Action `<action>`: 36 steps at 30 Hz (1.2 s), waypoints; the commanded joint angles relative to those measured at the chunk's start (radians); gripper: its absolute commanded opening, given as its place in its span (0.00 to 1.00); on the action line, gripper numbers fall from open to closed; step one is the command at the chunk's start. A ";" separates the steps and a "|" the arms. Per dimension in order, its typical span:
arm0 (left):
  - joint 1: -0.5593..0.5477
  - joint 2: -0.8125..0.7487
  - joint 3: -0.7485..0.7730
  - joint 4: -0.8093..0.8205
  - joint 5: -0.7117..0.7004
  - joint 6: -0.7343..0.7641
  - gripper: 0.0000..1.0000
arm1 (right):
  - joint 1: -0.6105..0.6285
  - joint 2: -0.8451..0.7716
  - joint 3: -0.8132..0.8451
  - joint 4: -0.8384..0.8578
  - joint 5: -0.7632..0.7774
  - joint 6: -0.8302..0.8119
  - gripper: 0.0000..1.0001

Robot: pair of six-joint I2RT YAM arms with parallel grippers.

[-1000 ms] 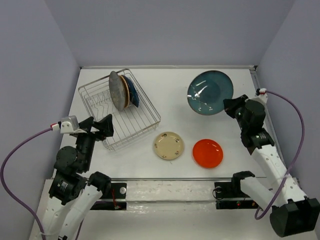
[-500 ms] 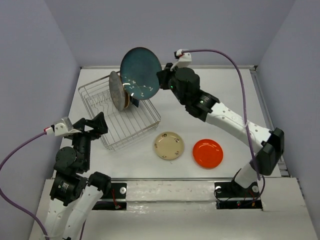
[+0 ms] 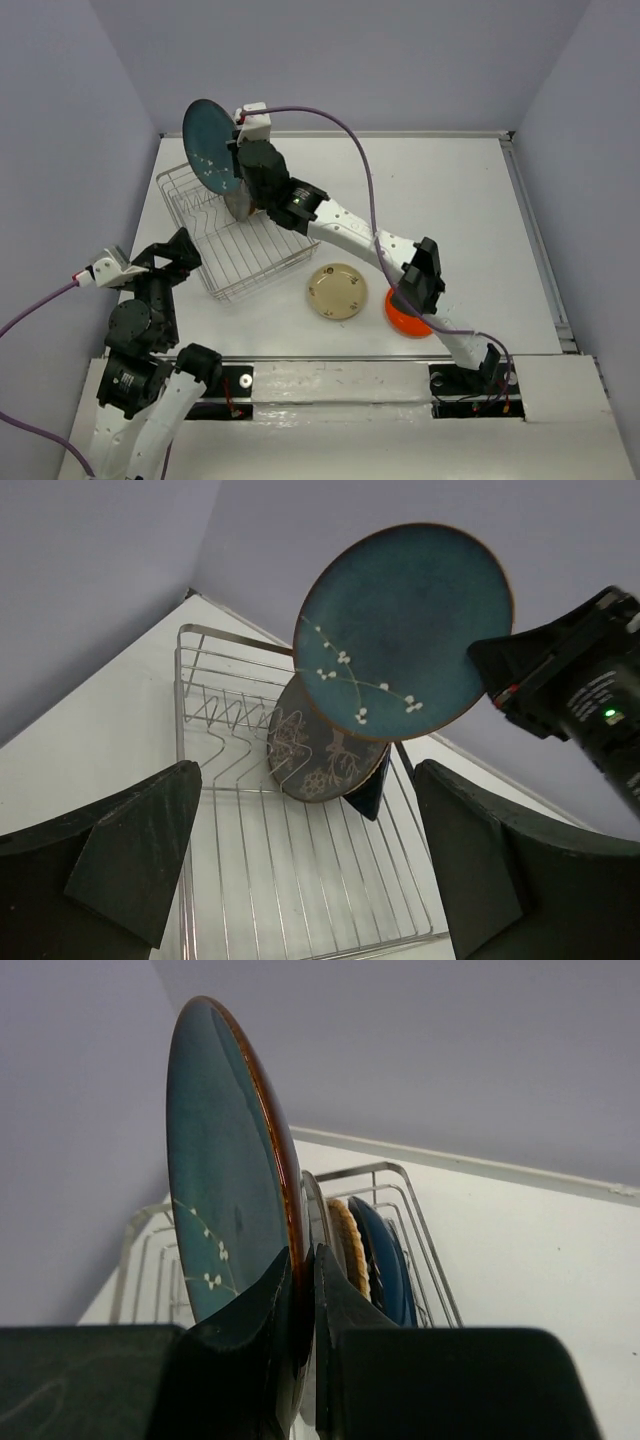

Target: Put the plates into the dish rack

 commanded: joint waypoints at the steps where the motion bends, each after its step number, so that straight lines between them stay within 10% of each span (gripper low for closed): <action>1: -0.018 -0.016 0.028 0.020 -0.069 -0.027 0.99 | 0.024 0.000 0.121 0.231 0.153 -0.109 0.07; 10: -0.029 -0.015 0.025 0.032 -0.038 -0.024 0.99 | 0.058 0.133 0.142 0.501 0.276 -0.361 0.07; 36: -0.040 -0.001 0.021 0.046 0.002 -0.012 0.99 | 0.078 0.247 0.067 0.446 0.310 -0.256 0.08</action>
